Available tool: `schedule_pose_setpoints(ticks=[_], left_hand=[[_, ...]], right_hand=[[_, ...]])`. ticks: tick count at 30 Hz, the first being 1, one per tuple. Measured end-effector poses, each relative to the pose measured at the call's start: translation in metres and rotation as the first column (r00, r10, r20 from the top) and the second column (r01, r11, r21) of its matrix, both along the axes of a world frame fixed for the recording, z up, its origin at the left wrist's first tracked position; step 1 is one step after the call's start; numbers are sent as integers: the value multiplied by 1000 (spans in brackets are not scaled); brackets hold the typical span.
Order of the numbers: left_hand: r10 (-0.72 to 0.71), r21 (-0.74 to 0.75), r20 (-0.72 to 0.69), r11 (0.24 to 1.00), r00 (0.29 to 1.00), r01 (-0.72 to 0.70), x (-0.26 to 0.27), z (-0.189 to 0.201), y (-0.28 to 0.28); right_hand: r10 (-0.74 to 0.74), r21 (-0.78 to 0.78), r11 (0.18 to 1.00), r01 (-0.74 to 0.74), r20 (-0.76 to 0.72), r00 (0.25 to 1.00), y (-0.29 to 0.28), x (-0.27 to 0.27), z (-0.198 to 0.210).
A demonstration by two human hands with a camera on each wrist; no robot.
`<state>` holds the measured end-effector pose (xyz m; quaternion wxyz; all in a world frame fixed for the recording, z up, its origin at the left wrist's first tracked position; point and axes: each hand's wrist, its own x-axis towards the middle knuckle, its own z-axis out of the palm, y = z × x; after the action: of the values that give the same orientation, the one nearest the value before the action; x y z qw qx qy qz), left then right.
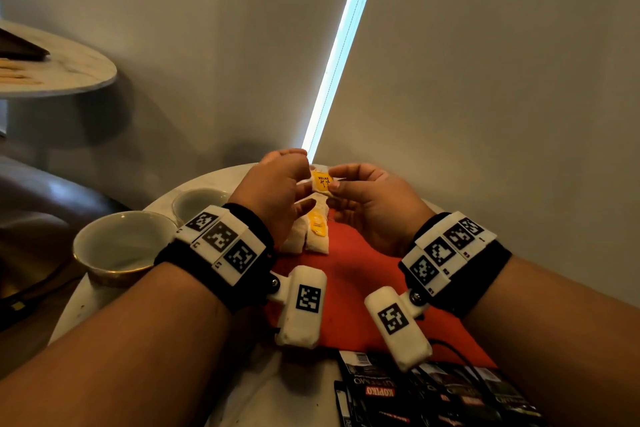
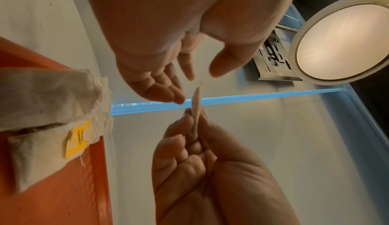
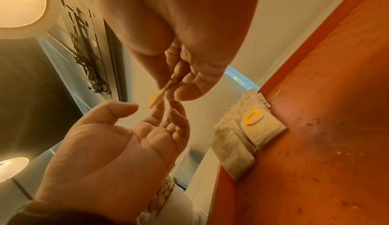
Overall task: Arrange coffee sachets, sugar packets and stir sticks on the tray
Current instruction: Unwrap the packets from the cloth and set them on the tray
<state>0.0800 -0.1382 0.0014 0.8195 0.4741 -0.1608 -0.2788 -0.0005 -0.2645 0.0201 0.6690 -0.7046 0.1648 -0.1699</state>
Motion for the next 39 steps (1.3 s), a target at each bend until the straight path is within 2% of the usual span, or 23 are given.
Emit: schedule_pose_setpoints(ticks=[3,6,22,32,39], left_hand=[[-60,44,12,997,998,60,-1,-1,0],[-35,89,26,995,999,32,2,-7,-3],[8,79,46,997,999,-11,8,-9,-2],[-65,117,41,991,997,60,5,-8,-1],[-83,121,86,990,993,72,5,-10,-2]], right_hand=[[-14,-21,1000,15,29,999,-1,-3,0],[-6,-9,1000,6,26,1000,-2,-4,1],[36,31,999,-37,33,999,-1,-5,-7],[-125,-108,986,129,38,991,1,-4,-3],[-63,-74,995,65,35,997,1,-6,-3]])
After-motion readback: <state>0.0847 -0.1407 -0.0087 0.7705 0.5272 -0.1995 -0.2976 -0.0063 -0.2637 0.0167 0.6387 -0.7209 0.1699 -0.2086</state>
